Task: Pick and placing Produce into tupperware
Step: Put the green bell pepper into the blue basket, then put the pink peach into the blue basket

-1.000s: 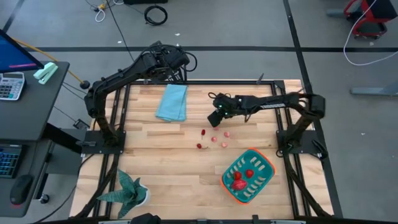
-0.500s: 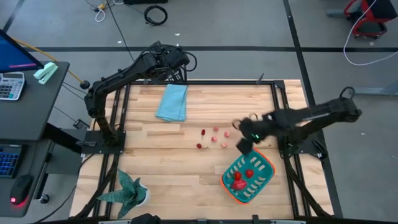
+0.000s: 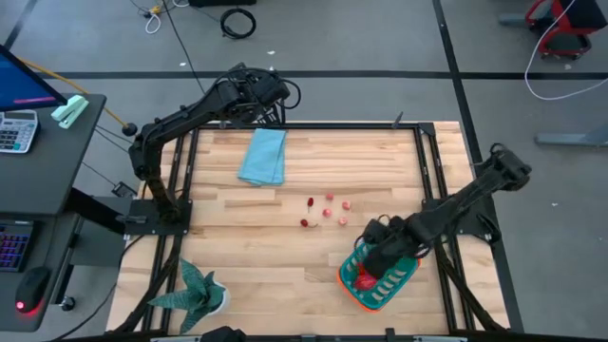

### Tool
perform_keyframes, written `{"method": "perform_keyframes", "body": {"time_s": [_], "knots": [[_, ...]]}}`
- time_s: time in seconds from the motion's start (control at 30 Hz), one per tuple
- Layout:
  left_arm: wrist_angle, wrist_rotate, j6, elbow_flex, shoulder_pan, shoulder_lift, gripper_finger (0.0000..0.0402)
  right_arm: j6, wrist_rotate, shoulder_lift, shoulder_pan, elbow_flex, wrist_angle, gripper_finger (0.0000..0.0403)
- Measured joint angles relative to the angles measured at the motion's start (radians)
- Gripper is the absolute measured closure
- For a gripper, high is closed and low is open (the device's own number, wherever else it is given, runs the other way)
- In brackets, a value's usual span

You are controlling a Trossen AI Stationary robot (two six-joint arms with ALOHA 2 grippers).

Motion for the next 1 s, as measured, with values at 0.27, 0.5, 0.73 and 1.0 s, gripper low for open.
{"method": "perform_keyframes", "body": {"time_s": [0.27, 0.5, 0.73, 1.0], "knots": [[0.01, 0.0, 0.001, 0.0, 0.0, 0.0, 0.0213, -0.097, -0.049, 0.183, -0.05, 0.0, 0.154, 0.0164], [0.014, 0.0, 0.0, 0.0, 0.0, 0.0, 0.0216, -0.138, -0.07, 0.22, -0.067, 0.0, 0.183, 0.0155], [0.015, 0.0, 0.0, 0.0, 0.0, 0.0, 0.022, -0.134, -0.083, 0.2, -0.066, 0.0, 0.183, 0.0148], [0.015, 0.0, 0.0, 0.0, 0.0, 0.0, 0.022, -0.173, -0.165, 0.132, -0.066, 0.0, 0.183, 0.0146]]}}
